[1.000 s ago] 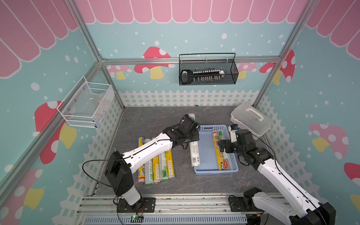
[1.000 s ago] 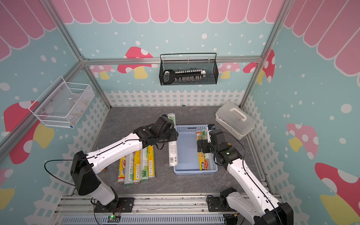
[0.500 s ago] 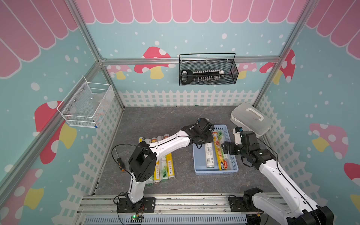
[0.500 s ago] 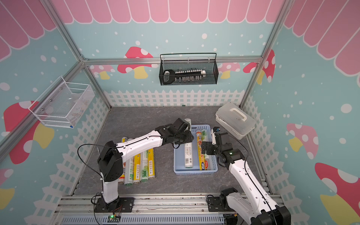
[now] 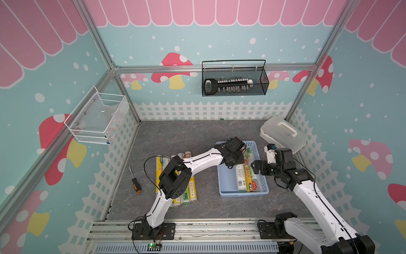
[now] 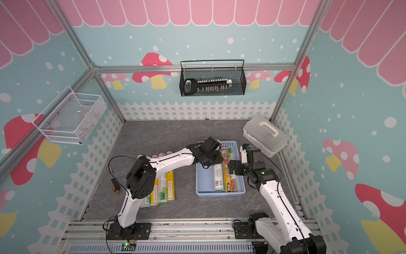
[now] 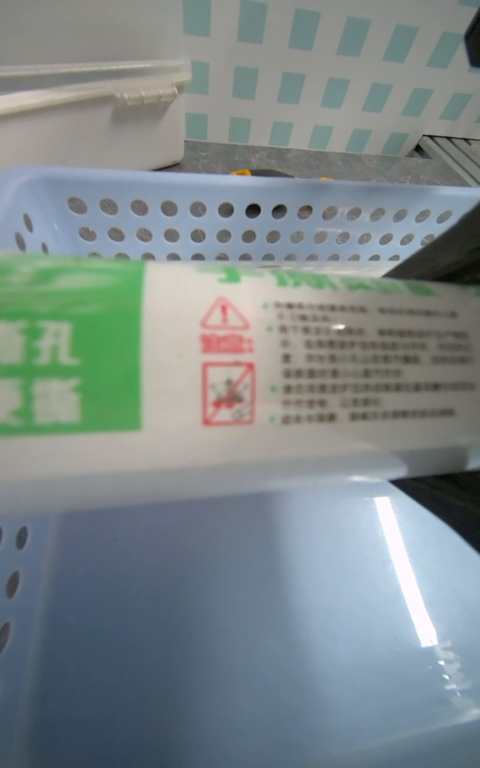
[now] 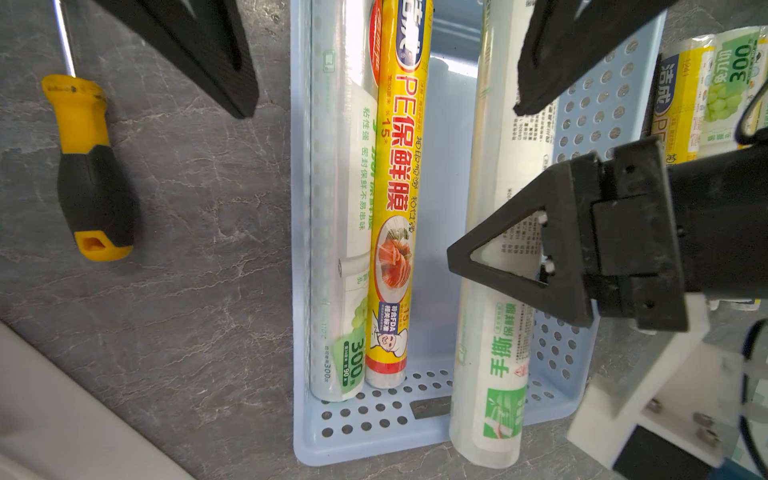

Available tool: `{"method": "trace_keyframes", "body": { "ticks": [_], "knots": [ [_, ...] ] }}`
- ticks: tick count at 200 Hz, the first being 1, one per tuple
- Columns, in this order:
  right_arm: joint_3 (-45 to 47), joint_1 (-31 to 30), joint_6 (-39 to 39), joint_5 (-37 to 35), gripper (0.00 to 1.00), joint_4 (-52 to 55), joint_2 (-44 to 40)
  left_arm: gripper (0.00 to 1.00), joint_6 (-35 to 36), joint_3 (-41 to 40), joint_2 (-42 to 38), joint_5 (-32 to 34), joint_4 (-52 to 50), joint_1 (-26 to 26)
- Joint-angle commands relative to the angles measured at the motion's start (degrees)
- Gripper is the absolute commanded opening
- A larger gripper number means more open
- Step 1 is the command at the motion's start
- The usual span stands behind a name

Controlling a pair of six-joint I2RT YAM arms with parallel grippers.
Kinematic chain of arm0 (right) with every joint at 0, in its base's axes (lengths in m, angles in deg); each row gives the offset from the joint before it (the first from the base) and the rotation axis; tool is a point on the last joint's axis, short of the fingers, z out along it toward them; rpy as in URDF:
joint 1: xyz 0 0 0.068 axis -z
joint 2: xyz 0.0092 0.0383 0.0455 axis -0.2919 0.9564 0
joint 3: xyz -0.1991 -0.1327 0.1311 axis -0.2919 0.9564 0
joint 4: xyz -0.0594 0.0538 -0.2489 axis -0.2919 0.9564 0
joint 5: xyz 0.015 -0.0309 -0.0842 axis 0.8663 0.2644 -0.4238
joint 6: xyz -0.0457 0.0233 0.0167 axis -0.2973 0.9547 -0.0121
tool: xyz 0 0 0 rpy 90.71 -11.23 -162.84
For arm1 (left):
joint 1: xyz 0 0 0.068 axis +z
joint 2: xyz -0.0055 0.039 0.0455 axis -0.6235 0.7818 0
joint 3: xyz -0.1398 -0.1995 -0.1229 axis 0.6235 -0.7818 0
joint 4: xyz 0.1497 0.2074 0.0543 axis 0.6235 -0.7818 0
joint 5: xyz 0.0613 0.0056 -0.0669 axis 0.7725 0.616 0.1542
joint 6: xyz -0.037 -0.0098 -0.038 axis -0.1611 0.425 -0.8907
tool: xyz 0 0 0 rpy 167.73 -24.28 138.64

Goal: Put the plastic wrap into the basket
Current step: Place the plastic wrap in the basket.

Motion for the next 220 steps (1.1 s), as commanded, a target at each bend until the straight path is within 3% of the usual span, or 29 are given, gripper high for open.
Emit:
{"method": "trace_keyframes", "body": {
  "ticks": [1, 88, 148, 220],
  "knots": [
    [0.8, 0.3, -1.2, 0.9, 0.99, 1.3, -1.1, 0.18, -1.5, 2.9, 1.3, -2.2, 2.5, -0.4],
    [2.1, 0.3, -1.6, 1.2, 0.99, 1.7, -1.4, 0.29, -3.7, 3.4, 5.4, -3.4, 2.4, -0.2],
    [2.1, 0.3, -1.7, 2.0, 1.00, 1.6, -1.1, 0.48, -3.4, 2.1, 5.1, -2.5, 1.8, 0.4],
    [2.2, 0.4, -1.5, 3.4, 0.99, 0.9, -0.3, 0.59, 0.5, 2.6, 4.6, -3.1, -1.4, 0.8]
  ]
}}
